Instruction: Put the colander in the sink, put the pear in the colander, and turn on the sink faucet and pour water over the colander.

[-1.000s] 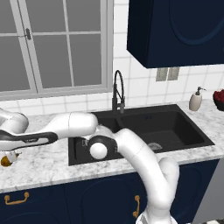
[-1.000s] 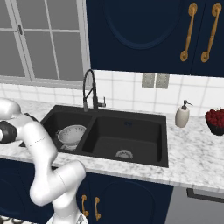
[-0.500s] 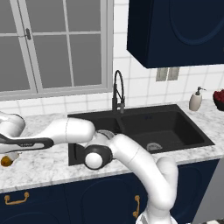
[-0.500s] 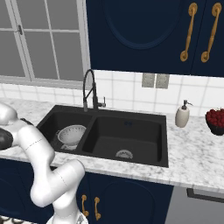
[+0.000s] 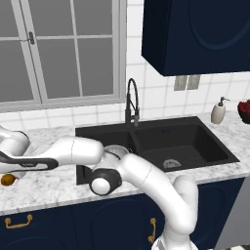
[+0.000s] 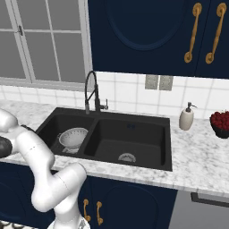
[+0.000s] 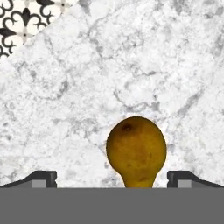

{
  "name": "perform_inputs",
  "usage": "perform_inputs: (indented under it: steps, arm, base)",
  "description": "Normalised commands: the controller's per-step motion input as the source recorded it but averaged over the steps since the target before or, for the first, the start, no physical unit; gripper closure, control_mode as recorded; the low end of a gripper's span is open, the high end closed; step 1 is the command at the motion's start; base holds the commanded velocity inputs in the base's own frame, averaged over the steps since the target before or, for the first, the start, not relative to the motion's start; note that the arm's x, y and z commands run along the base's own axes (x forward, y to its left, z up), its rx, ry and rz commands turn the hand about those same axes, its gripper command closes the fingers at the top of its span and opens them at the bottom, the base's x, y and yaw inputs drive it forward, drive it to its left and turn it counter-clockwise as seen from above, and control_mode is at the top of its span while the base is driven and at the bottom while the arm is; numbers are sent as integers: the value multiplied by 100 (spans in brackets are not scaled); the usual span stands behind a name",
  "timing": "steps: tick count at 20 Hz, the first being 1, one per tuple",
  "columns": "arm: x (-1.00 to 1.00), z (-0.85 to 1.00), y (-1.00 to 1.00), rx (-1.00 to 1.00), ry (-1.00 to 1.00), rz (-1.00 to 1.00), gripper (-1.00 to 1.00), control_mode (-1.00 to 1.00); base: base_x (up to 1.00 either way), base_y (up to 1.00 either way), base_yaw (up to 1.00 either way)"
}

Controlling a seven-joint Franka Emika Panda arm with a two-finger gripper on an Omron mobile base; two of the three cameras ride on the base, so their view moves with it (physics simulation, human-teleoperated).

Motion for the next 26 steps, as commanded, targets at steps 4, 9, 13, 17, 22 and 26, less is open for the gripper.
perform_inputs:
  steps: [4,9,13,17,22,26]
  arm:
    - [7,-22,0,8,0,18,-100,-100]
    - [4,-23,0,10,5,16,-100,-100]
    - [-28,-16,-12,6,10,5,-100,-100]
    - [-44,-23,-30,0,8,0,-100,-100]
    - [-8,-23,-14,0,1,0,-100,-100]
    - [0,-32,-12,0,-2,0,-100,-100]
  base:
    - [0,0,0]
    - [0,0,0]
    - [0,0,0]
    - [0,0,0]
    - [0,0,0]
    - [0,0,0]
